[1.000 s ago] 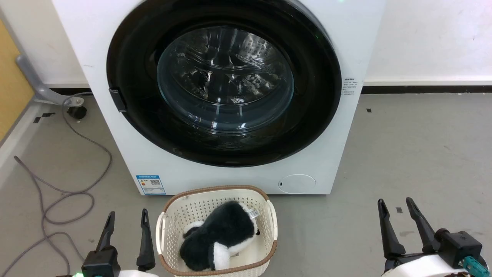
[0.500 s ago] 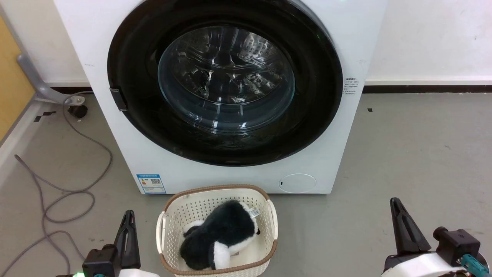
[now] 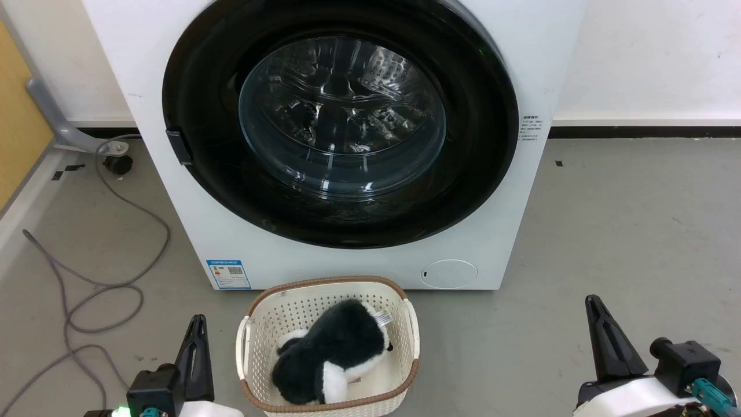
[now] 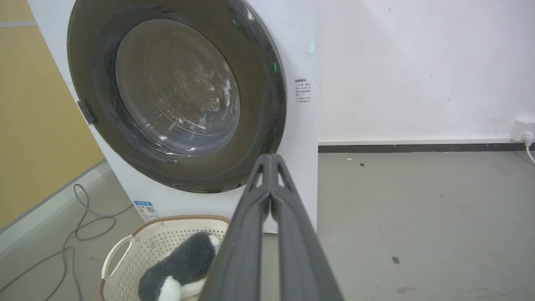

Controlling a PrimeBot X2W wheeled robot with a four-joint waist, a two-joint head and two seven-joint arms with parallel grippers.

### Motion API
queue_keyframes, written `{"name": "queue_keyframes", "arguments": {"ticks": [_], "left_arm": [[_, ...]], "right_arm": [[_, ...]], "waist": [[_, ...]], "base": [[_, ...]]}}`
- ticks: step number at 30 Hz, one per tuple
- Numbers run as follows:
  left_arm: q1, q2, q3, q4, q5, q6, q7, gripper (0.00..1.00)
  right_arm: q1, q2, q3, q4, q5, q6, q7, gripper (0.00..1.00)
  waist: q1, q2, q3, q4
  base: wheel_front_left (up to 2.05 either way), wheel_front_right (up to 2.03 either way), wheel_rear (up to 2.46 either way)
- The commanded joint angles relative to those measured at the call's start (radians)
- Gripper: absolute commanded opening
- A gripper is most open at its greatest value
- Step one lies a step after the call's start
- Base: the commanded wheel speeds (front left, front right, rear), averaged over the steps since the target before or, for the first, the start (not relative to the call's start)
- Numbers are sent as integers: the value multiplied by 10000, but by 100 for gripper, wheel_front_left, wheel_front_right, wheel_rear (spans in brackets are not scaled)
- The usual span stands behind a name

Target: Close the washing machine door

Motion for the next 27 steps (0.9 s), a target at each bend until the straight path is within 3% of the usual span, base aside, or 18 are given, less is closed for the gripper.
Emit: {"name": "queue_keyframes", "arguments": {"ticks": [1, 27], "left_arm": [[-129, 0, -16, -55, 71, -26, 59, 0], [-312, 0, -98, -248, 152, -153, 610, 0]], "right_arm": [[-5, 8, 13, -85, -103, -2, 69, 0], [-13, 17, 85, -501, -474, -4, 623, 0]], "waist": [[1, -1, 3, 2], [1, -1, 109, 60]], "base": [[0, 0, 0], [0, 0, 0]]}}
